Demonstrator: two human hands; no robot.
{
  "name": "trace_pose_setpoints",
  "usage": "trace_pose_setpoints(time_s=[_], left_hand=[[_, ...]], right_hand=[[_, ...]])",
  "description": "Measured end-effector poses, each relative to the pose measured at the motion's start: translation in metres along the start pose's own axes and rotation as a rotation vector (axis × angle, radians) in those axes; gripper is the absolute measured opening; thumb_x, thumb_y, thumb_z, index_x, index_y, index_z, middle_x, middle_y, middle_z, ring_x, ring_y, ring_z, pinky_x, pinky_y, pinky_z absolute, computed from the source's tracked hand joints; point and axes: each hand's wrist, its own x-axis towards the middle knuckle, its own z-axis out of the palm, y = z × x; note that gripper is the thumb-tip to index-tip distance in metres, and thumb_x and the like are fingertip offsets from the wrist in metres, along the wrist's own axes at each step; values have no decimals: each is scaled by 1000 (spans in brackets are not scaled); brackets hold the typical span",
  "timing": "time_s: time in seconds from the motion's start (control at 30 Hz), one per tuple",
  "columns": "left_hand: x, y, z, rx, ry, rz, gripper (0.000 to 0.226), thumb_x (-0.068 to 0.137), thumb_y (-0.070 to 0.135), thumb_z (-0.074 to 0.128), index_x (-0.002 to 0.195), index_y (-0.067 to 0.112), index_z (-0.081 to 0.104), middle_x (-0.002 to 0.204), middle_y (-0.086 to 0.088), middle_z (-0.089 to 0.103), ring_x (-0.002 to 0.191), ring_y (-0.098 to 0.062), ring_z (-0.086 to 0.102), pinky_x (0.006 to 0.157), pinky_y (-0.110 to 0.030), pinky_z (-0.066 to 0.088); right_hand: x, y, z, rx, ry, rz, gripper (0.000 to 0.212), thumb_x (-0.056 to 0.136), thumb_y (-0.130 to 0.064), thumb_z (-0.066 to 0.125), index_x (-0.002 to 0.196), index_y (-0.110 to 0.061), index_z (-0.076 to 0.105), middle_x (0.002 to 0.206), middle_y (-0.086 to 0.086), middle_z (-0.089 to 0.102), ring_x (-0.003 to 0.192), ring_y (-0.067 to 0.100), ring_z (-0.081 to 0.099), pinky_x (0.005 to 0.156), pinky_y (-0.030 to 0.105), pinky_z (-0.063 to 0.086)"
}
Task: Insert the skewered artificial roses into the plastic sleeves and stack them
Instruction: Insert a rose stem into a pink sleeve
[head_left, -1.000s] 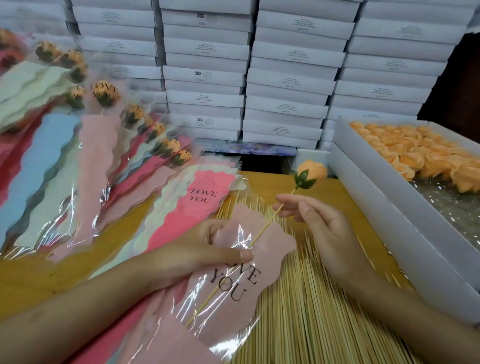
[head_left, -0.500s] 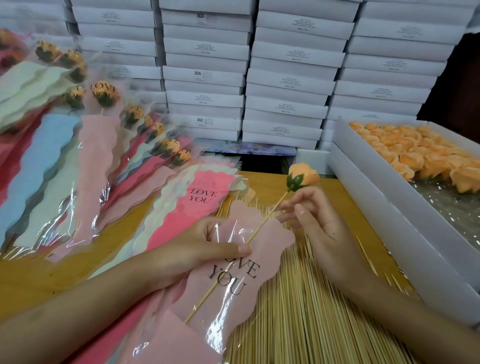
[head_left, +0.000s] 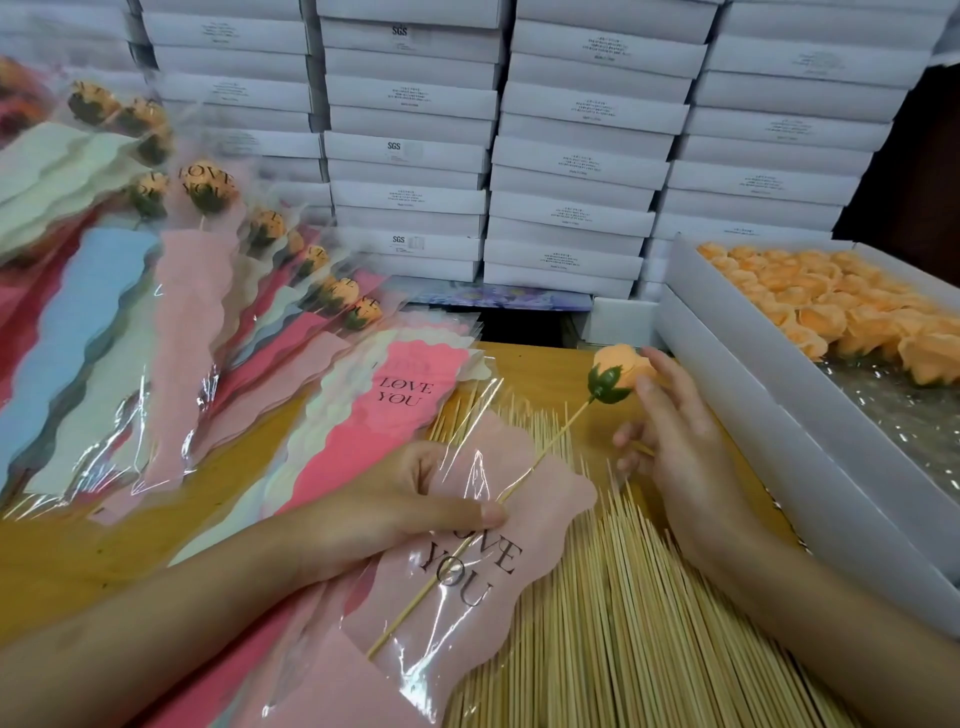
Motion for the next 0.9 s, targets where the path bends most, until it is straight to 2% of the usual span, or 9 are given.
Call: trace_pose_setpoints(time_s=[0.13,0.2,0.3,0.4,0.57,0.83,0.9], left_hand=[[0,-1,0,12,-38,2,11,84,18,72,88,7,74,86,-16,74,75,-23,69,70,-28,56],[0,-1,0,30,-30,-6,21,83,20,73,91,1,71,93,-21,73,80,-28,68,73,-32,55],[0,-1,0,24,-24,-10,25,82,20,73,93,-2,68,91,-19,72,78,-28,67,72,-32,55],[0,0,2,11,-16,-12,40,77,27,75,95,-8,65,89,-19,70,79,-29,65,72,-32,53],[-2,4,5,2,18,-39,51,76,27,76,97,-15,58,90,-26,64,82,-37,56,78,-47,42],[-2,3,4,1,14,-43,41,75,29,77,95,-5,65,92,-26,67,85,-39,57,81,-50,43],[-1,2,2,-2,3,-41,35,78,28,76,96,-1,68,94,-23,70,85,-37,61,80,-46,47]], right_hand=[[-2,-1,1,-13,-20,-31,23,100,-28,50,118,-39,59,103,-8,65,63,1,59,51,24,50],[-3,-2,1,-23,-26,-45,22,100,-25,51,116,-38,60,108,-8,66,70,3,64,53,22,52],[-3,-1,0,-26,-49,-60,22,98,-23,53,114,-37,61,112,-10,67,87,7,69,56,19,52],[-4,1,0,-19,-92,-59,21,96,-20,56,111,-34,61,110,-12,69,96,7,68,61,19,53],[-6,2,3,-10,-156,-62,22,96,-11,56,112,-25,61,107,-13,70,97,8,68,70,20,56],[-10,0,5,-9,-232,-105,25,95,-5,55,114,-20,60,109,-11,69,97,6,68,78,20,55],[-11,-1,5,-17,-244,-108,25,95,-5,55,114,-20,60,110,-10,69,97,7,68,80,21,56]])
